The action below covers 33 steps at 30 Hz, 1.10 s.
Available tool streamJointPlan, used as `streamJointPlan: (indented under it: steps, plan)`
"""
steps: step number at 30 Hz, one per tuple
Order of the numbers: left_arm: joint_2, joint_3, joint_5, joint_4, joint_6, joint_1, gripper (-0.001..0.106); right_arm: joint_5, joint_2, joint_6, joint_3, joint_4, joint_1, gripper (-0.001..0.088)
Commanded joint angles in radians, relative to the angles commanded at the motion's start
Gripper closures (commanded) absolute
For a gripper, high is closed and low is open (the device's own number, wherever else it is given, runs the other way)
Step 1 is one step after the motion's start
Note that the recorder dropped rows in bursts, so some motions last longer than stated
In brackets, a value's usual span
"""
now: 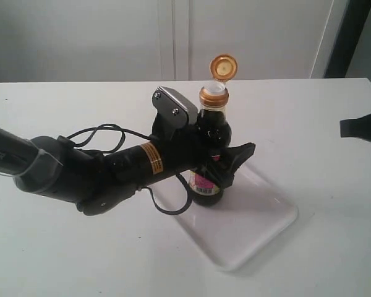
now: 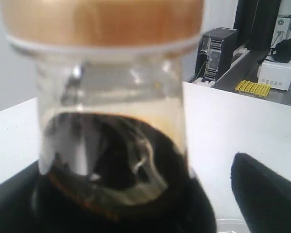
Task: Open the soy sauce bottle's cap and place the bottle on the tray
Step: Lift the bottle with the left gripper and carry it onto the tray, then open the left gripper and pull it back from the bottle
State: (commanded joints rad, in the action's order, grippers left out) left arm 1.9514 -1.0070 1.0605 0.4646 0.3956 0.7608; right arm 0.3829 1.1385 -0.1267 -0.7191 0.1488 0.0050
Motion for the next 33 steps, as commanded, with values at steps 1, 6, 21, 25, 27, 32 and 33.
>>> streamJointPlan:
  steps: [1, 6, 21, 25, 27, 32, 33]
  plan:
    - [-0.006, 0.0, -0.011, 0.0, 0.0, 0.0, 0.009, 0.0, 0.0, 0.0, 0.0, 0.0, 0.0, 0.0868]
    - [-0.018, 0.0, -0.034, 0.0, 0.024, 0.0, 0.009, -0.002, 0.0, 0.0, 0.0, 0.0, 0.0, 0.0868]
    - [-0.18, 0.0, -0.243, -0.015, 0.053, -0.006, 0.009, -0.006, 0.0, 0.0, 0.0, 0.0, 0.0, 0.0868]
    - [-0.218, 0.0, -0.295, -0.015, 0.053, -0.006, 0.009, -0.009, 0.0, 0.0, 0.0, 0.008, 0.0, 0.0868]
    - [-0.235, 0.0, -0.289, -0.013, 0.055, -0.004, 0.009, -0.01, 0.0, 0.0, 0.0, 0.013, 0.0, 0.0868]
    - [-0.287, 0.0, -0.277, -0.013, 0.055, -0.004, 0.009, -0.01, 0.0, 0.0, 0.0, 0.013, 0.0, 0.0868]
    - [-0.293, 0.0, -0.279, -0.013, 0.055, -0.004, 0.009, -0.01, 0.0, 0.0, 0.0, 0.013, 0.0, 0.0868]
